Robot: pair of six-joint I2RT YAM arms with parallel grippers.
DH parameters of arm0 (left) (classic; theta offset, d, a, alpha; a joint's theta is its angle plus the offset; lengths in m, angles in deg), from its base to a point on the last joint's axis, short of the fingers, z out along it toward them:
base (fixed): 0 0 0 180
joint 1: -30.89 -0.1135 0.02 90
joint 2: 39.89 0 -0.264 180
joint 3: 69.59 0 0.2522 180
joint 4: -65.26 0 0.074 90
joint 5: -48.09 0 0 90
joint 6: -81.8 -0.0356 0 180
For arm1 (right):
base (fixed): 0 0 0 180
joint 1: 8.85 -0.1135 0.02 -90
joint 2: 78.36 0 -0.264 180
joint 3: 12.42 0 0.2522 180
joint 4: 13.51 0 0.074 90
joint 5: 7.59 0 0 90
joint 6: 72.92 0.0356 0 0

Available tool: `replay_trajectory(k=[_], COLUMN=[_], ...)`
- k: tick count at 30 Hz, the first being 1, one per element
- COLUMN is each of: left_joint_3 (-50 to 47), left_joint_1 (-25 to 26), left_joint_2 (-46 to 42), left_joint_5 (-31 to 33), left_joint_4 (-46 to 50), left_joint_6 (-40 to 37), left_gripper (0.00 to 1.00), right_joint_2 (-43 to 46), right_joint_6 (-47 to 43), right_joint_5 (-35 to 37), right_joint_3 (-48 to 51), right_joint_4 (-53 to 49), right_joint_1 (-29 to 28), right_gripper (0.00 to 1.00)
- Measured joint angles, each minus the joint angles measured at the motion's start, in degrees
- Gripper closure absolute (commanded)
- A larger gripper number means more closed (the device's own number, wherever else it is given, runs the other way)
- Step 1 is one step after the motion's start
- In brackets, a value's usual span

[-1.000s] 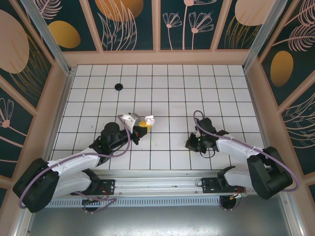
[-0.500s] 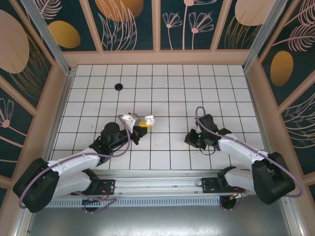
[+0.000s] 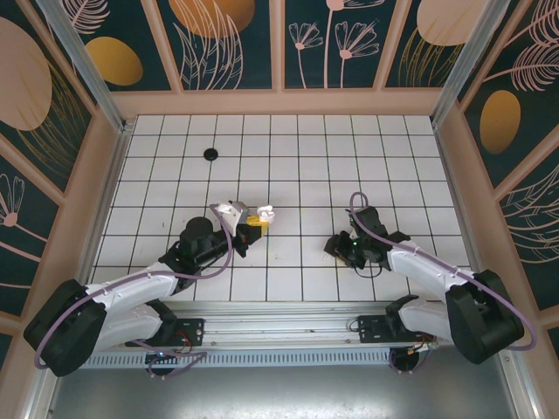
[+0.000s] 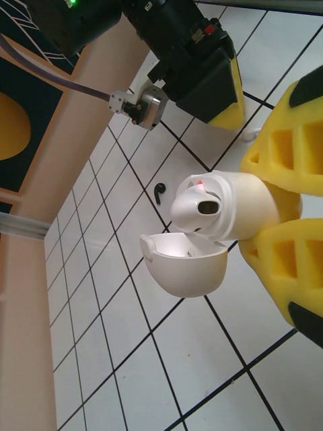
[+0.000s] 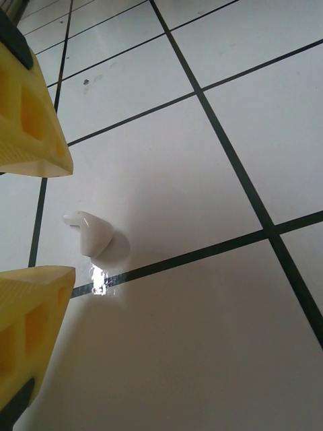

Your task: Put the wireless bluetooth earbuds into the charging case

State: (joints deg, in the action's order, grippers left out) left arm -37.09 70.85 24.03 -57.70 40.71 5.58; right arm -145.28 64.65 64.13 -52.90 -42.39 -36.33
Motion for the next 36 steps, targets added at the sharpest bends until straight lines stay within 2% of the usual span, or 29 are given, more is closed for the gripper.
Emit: replay_trajectory(k=[14,27,36], left_joint_3=[0.0,-0.8,-0.8], left_joint_1=[0.0,0.0,0.0], left_joint_2=[0.3,0.2,0.2], left_joint_5=[0.0,0.2,0.3], left_joint_4=[0.0,0.2,0.5], left_joint_6=[-0.3,-0.7,-0.9], left_gripper=[1.00,1.00,1.00], right_joint_2=[-5.6,-11.1,-14.4], right_joint_6=[1.5,0.6,-1.1], right_joint_5=[1.4,3.1,6.3], right_joint_3=[-1.0,-6.3,-10.8], right_joint_4=[0.7,-5.5,-11.0], right_joint_1=[-2.8,-3.4,-5.5], right_gripper=[0.62,0.70,0.79])
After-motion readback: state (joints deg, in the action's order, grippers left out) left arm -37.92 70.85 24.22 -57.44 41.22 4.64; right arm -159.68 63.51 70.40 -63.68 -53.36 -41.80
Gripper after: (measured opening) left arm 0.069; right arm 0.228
